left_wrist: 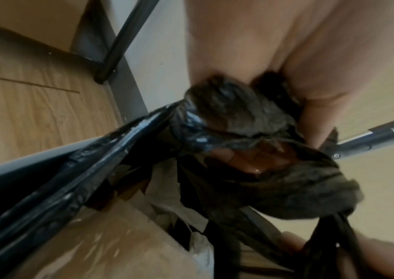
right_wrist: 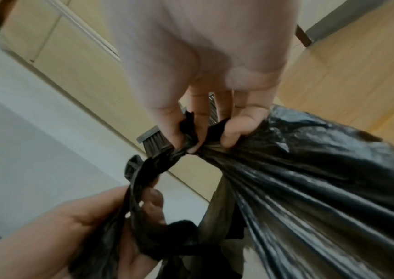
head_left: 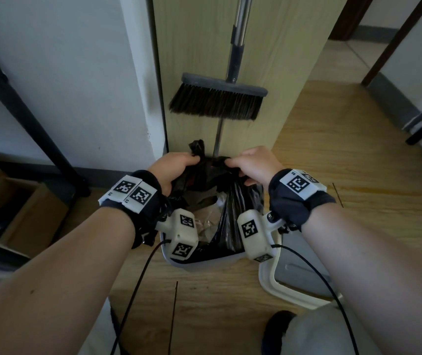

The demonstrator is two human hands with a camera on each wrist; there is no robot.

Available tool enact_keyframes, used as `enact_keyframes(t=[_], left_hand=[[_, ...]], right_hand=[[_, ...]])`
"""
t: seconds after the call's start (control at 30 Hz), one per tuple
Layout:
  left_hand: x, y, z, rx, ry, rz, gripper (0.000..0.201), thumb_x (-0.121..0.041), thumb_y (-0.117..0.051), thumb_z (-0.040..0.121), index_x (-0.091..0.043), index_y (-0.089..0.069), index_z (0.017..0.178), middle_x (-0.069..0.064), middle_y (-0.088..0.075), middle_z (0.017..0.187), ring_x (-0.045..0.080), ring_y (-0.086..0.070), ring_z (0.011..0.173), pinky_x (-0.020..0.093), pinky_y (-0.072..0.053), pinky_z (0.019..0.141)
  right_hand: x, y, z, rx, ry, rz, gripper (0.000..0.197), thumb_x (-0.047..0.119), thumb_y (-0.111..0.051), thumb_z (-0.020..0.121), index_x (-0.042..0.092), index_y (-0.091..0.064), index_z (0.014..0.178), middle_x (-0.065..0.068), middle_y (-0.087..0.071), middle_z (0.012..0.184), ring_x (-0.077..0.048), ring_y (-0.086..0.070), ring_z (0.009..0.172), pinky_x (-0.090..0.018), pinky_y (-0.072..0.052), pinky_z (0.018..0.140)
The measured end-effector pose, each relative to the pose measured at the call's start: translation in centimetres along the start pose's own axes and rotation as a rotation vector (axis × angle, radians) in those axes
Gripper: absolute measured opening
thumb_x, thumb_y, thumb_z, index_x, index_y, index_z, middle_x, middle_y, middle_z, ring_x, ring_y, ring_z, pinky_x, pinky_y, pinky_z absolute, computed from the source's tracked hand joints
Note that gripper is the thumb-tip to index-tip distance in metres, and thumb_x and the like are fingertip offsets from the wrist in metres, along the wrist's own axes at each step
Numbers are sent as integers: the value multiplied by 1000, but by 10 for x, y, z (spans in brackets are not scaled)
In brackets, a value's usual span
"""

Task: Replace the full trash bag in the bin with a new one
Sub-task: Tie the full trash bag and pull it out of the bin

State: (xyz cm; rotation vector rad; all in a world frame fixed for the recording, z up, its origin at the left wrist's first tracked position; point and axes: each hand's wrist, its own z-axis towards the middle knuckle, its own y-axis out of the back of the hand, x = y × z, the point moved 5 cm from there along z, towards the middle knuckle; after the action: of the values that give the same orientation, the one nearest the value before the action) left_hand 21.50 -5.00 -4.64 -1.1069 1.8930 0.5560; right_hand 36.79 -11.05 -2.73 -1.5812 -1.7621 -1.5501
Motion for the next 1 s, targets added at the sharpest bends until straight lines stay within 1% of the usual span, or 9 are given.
enact_keyframes(t=[0.1, 0.2, 0.3, 0.4, 0.57, 0.7, 0.8, 0.9, 1.0], left_hand=[[-3, -4, -3, 71, -18, -99, 16, -15, -50, 95, -11, -61, 83, 5, -62, 72, 15, -59, 66, 24, -51, 66], [-5, -9, -5, 98, -17, -108, 17, -13, -48, 95, -10, -62, 85, -2, -62, 52, 7, -58, 47, 17, -52, 54], [-5, -14, -5, 165, -12, -81, 22, -18, -45, 96, -13, -66, 97, -4, -60, 54, 4, -56, 46, 16, -52, 53], [-6, -16, -6, 185, -17, -36, 25, -30, -46, 96, -17, -67, 90, -4, -57, 60, 5, -54, 52, 16, -50, 56], [-2, -3, -6, 39, -9, -107, 26, -25, -45, 97, -14, -61, 79, 6, -60, 80, 19, -59, 76, 31, -49, 71], [13, 19, -1, -136, 31, -58, 32, -19, -43, 97, -13, -52, 67, 4, -52, 71, 15, -49, 64, 24, -40, 62], [30, 38, 3, -193, 111, 152, 36, -18, -40, 98, -12, -50, 64, 3, -50, 60, 13, -41, 55, 23, -32, 53], [41, 51, 5, -226, 158, 253, 35, -13, -41, 95, -12, -50, 62, -2, -53, 37, 13, -38, 52, 22, -27, 50], [39, 49, 5, -243, 151, 256, 34, -12, -41, 95, -12, -49, 62, 4, -52, 59, 13, -42, 52, 24, -30, 50]], right_hand=[[-7, -3, -2, 20, -54, 7, 20, 17, -64, 85, 14, -59, 66, -2, -57, 68, -15, -57, 68, -20, -44, 51], [-8, -8, -4, 38, -58, 26, 10, 12, -62, 85, 9, -63, 76, -3, -58, 69, -13, -57, 65, -20, -47, 50], [-8, -8, -5, 39, -63, 50, 7, 11, -61, 85, 6, -64, 88, -4, -59, 72, -14, -59, 67, -22, -52, 56], [-8, -8, -5, 41, -72, 64, 6, 11, -62, 85, 6, -64, 86, -6, -60, 76, -17, -60, 70, -25, -53, 59], [-19, 3, 0, -56, -144, 1, 9, 13, -63, 79, 7, -62, 73, -8, -63, 72, -22, -62, 69, -29, -52, 57], [-45, 30, 1, -155, -225, -197, 26, 22, -61, 76, 0, -67, 88, -12, -68, 85, -27, -66, 81, -39, -56, 79], [-69, 47, -4, -111, -324, -341, 19, 21, -58, 82, 4, -61, 77, -13, -62, 83, -27, -56, 76, -34, -47, 70], [-84, 68, -9, -150, -387, -402, 21, 22, -58, 84, 2, -64, 83, -15, -67, 84, -31, -62, 79, -35, -49, 69], [-86, 76, -12, -182, -400, -393, 20, 22, -57, 85, 4, -62, 77, -12, -68, 79, -29, -62, 77, -34, -48, 66]])
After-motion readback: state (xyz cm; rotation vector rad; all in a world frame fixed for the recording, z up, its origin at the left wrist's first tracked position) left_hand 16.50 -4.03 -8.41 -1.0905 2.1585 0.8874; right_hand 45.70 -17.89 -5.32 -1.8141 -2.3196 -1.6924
